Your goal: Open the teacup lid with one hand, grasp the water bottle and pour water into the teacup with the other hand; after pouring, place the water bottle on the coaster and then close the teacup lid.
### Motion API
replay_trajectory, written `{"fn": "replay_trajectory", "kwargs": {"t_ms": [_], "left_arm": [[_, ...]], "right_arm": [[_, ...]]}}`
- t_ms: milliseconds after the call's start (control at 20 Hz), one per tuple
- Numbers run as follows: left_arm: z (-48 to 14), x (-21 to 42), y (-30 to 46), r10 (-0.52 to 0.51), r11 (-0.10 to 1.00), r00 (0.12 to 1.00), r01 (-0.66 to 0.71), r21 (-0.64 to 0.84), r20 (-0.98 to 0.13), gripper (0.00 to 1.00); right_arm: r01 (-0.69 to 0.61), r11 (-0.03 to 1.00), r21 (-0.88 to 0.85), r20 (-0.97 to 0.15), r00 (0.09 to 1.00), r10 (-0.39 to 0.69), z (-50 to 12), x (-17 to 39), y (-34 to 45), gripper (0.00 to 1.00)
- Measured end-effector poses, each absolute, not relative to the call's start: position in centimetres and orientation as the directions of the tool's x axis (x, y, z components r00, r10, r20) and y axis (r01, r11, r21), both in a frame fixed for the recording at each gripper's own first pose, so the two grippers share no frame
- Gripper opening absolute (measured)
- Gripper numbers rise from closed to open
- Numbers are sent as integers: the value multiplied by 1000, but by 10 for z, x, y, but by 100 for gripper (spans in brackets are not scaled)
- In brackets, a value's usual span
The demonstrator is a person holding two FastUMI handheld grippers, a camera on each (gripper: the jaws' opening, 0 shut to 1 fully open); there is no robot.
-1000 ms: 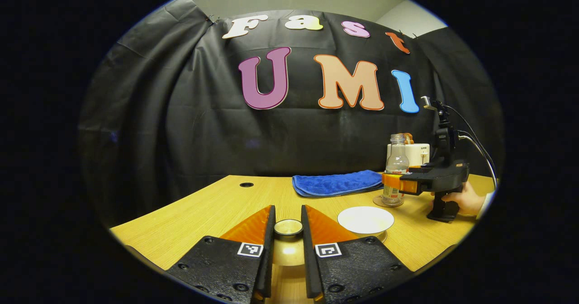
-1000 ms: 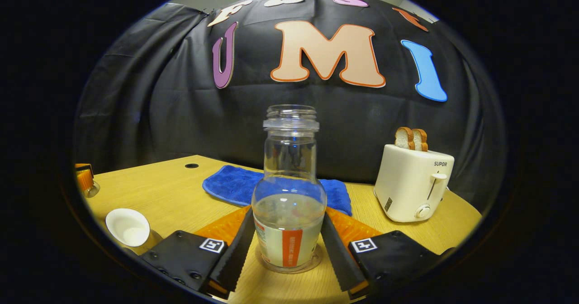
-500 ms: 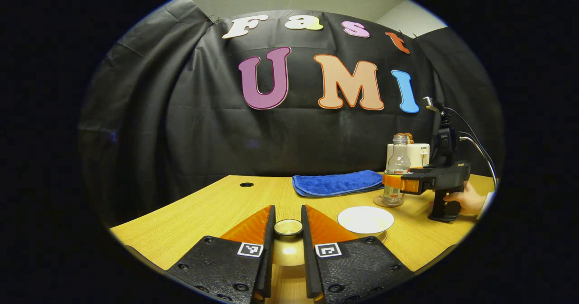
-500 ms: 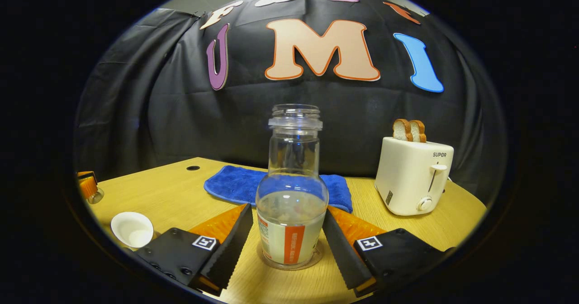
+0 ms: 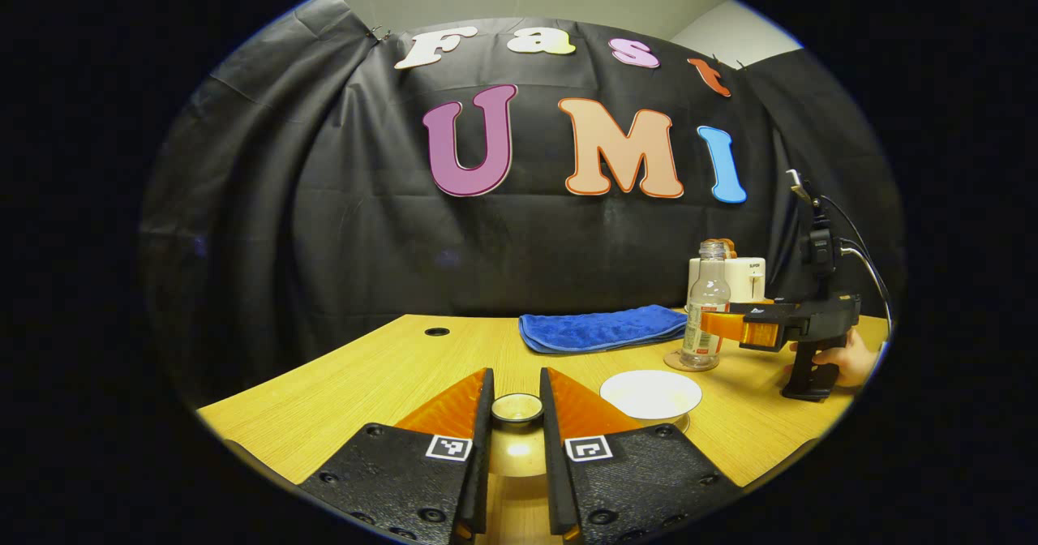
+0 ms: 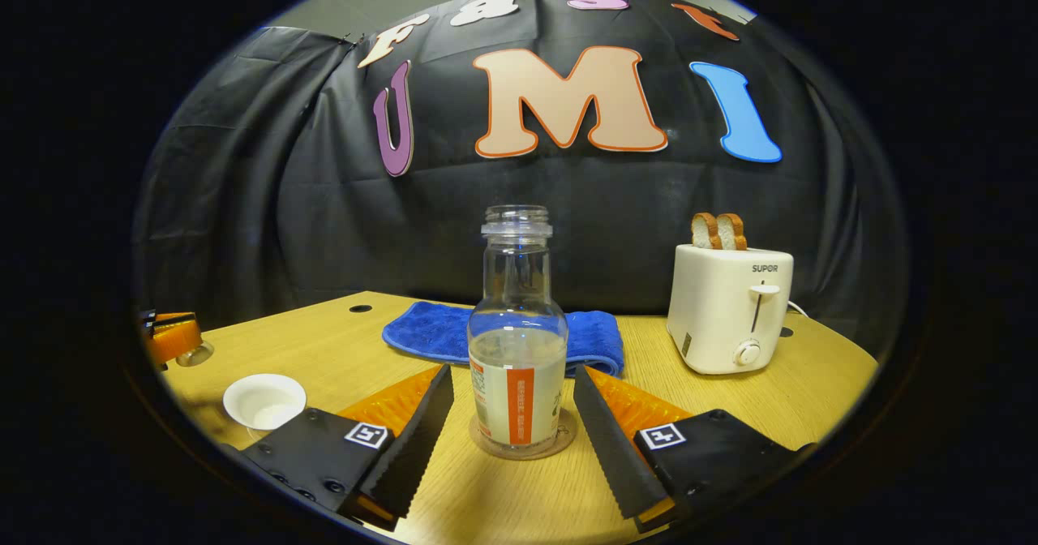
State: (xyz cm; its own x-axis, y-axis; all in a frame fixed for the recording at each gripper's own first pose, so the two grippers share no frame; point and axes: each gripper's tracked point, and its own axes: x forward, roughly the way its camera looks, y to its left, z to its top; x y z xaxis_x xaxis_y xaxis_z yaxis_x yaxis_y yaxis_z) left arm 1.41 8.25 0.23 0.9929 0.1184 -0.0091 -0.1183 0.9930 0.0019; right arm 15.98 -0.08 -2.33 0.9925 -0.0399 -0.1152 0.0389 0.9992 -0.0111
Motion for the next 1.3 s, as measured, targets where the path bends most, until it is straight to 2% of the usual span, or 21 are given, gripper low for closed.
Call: {"fn": "replay_trajectory", "kwargs": {"t_ms": [100, 200, 450, 550, 600, 650, 700, 900, 950, 1000, 1100, 1150, 1300], "left_arm": [[3, 16, 81, 112, 994, 994, -112, 1, -8, 27], [4, 19, 79, 102, 995, 995, -102, 0, -10, 27], [2, 31, 63, 46, 999, 999, -46, -1, -13, 27], [0, 37, 55, 20, 1000, 1000, -20, -1, -16, 27], [1, 41, 51, 6, 1000, 1000, -6, -1, -15, 27], [1, 44, 47, -5, 1000, 1000, 5, -2, -16, 27], [1, 46, 44, -14, 1000, 1000, 14, -1, -17, 28], [2, 57, 26, -58, 998, 998, 58, -3, -16, 27], [1, 60, 21, -73, 997, 997, 73, -3, -16, 27], [3, 61, 13, -93, 996, 996, 93, -3, -15, 28], [0, 65, 0, -132, 991, 991, 132, -2, -18, 27], [0, 69, -2, -143, 990, 989, 143, -1, -23, 27], [-1, 73, -11, -170, 985, 985, 171, 2, -34, 27]], "right_arm": [[31, 999, -13, -98, 995, -32, -20, 146, 0, 92], [19, 1000, -12, -75, 997, -20, -16, 135, -1, 95], [9, 1000, -6, -8, 1000, -9, -4, 108, -5, 96], [2, 1000, -5, -11, 1000, -2, -5, 99, -6, 95], [-7, 1000, -5, -13, 1000, 7, -6, 95, -5, 92], [-17, 1000, -5, -12, 1000, 17, -5, 91, -5, 92], [-24, 1000, -4, -12, 1000, 24, -5, 86, -7, 99], [-34, 999, -3, -10, 999, 34, -2, 69, -13, 92], [-32, 999, -3, -10, 999, 32, -2, 65, -16, 95], [-28, 1000, -4, -9, 1000, 28, -2, 62, -19, 92], [-30, 1000, -3, -10, 999, 30, -2, 58, -20, 95], [-34, 999, -3, -11, 999, 34, -2, 57, -20, 92], [-33, 999, -2, -11, 999, 33, -2, 56, -21, 95]]}}
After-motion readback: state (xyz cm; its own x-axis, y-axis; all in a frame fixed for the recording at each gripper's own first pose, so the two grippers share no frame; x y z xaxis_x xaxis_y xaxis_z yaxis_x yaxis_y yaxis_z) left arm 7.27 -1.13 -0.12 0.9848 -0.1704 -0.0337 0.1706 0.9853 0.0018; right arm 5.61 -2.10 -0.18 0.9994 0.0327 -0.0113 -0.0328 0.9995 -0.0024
